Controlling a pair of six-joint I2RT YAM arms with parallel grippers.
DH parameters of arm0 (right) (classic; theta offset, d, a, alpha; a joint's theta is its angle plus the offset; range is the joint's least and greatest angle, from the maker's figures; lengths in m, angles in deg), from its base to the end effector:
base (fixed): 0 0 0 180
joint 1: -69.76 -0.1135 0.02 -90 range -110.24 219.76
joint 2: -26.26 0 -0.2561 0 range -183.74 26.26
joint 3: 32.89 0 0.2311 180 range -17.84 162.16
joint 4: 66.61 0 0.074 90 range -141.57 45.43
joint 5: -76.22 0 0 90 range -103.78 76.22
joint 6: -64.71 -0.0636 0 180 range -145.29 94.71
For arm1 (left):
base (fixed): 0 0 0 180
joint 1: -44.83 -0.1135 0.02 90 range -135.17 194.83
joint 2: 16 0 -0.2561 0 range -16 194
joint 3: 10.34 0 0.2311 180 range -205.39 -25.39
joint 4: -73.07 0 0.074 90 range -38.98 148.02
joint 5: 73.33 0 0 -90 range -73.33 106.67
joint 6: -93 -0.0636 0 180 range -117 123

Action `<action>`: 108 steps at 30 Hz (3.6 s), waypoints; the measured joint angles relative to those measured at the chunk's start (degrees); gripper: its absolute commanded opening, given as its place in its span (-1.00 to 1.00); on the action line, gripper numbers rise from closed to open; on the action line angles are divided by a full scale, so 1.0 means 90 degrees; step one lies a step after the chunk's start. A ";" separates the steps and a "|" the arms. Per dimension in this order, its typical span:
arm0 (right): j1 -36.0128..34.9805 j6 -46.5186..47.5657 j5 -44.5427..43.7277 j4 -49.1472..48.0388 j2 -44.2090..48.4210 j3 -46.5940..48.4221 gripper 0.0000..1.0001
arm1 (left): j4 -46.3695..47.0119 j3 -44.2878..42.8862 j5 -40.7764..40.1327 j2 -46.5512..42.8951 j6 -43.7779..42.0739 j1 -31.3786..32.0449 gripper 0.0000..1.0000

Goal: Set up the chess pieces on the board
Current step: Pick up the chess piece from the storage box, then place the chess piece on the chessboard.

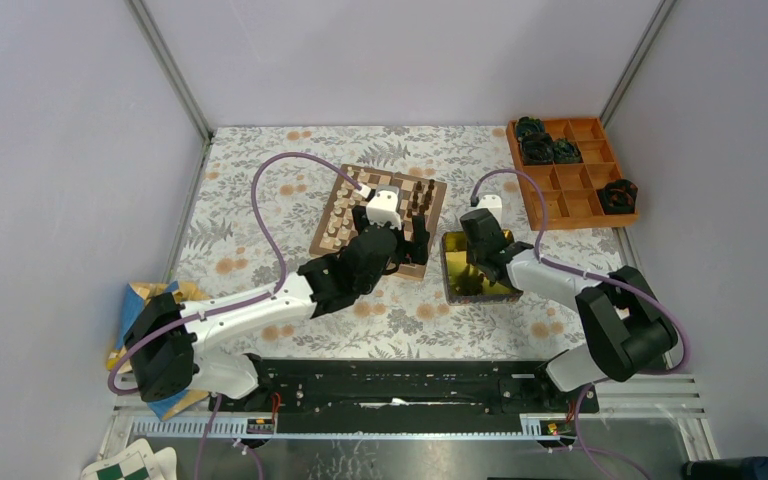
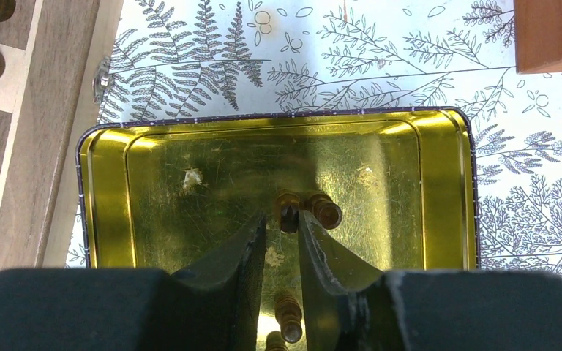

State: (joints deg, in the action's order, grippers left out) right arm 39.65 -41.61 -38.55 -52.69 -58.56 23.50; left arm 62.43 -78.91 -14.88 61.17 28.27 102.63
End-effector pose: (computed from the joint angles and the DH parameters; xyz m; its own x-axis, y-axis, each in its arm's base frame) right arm 0.2707 0.1262 0.1698 -0.6120 -0.0600 -0.7886 -0.0163 0.9979 -0.0632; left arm 0.1948 -0.2468 0.2864 -0.3542 -0.1201 -0.9274 0.3391 0.9077 -0.2471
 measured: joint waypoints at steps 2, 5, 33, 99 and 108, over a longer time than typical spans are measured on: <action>0.0000 0.0000 0.0000 -0.0005 -0.0017 0.0005 -0.50 | 0.0000 0.0010 0.0000 0.0000 0.0000 0.0000 0.98; 0.0000 -0.0002 0.0000 -0.0005 -0.0063 0.0005 -0.61 | 0.0000 0.0024 0.0000 -0.0002 0.0000 0.0000 0.98; -0.0670 0.0483 0.0002 0.0102 0.0933 0.0151 -1.00 | -0.0155 0.0430 -0.1083 -0.1336 0.0185 0.0000 0.98; -0.1768 0.0996 0.0697 0.0879 -0.1894 0.2752 -1.00 | -0.0651 0.1035 -0.2001 -0.2458 0.0466 -0.0002 0.97; -0.1768 0.0954 0.0699 0.0911 -0.1894 0.2752 -1.00 | -0.0738 0.1035 -0.2001 -0.2441 0.0498 -0.0002 0.98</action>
State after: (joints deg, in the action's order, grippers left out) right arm 23.74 -33.02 -32.26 -44.49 -75.61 48.26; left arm 55.78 -69.60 -32.89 39.20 32.75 102.61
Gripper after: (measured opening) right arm 0.026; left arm 0.987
